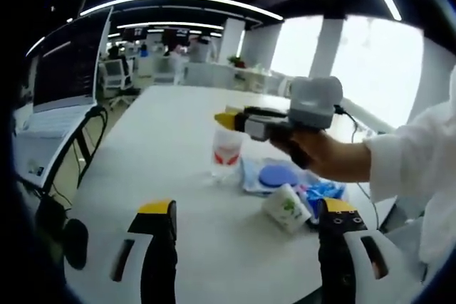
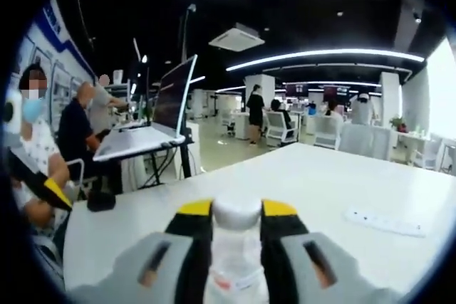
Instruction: Arrange the tabletop items into an orderly group along one side of the table until the central work area is clear of visible clutter.
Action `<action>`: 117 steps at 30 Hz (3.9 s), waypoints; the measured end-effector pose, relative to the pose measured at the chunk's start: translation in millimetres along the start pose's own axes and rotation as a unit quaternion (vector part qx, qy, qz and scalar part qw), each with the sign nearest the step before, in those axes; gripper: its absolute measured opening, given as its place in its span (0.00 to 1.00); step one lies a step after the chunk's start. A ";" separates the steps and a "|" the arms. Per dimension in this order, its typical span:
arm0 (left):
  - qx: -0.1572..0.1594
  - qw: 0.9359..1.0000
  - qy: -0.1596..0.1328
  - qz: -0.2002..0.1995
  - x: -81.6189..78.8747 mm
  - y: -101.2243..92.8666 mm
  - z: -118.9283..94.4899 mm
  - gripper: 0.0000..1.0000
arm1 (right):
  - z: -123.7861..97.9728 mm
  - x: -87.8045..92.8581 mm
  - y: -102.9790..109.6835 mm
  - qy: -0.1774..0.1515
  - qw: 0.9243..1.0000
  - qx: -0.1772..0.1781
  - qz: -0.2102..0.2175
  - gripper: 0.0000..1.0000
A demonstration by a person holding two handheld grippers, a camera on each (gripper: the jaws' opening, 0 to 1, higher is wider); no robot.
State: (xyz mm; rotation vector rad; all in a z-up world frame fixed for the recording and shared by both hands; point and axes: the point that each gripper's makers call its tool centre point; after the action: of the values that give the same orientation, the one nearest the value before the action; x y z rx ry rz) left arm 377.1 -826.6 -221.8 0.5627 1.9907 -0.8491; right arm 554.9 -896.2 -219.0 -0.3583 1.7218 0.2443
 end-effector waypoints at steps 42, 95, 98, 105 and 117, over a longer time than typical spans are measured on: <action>0.103 0.993 0.065 -0.005 4.6 -24.3 24.9 0.96 | -157.3 12.6 -65.3 0.066 0.990 0.083 0.095 0.68; 0.025 0.996 0.079 0.036 12.2 -78.6 63.4 0.96 | -285.9 63.5 -140.2 0.129 0.985 0.027 0.111 0.67; 0.025 0.996 0.079 0.038 9.5 -76.3 65.2 0.96 | -286.2 72.9 -141.4 0.137 0.984 0.032 0.109 0.67; 0.048 0.992 0.098 0.058 12.3 -80.0 78.3 0.93 | -291.8 91.1 -139.6 0.157 0.979 0.051 0.122 0.65; 0.097 0.985 0.122 0.077 28.7 -122.4 119.2 0.80 | -297.7 113.7 -139.8 0.195 0.970 0.085 0.114 0.58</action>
State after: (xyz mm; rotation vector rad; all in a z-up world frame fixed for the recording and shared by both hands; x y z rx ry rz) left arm 346.5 -994.8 -249.4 0.9616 2.0614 -0.9197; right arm 316.4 -1144.0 -271.8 -0.0805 2.1591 0.1988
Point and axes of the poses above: the point that each gripper's makers call its tool centre point, and the gripper's own axes: z roughly forward along the fingers, y roughly to its left, x roughly out of its underside, and after that the axes turned 13 degrees about x, right-handed
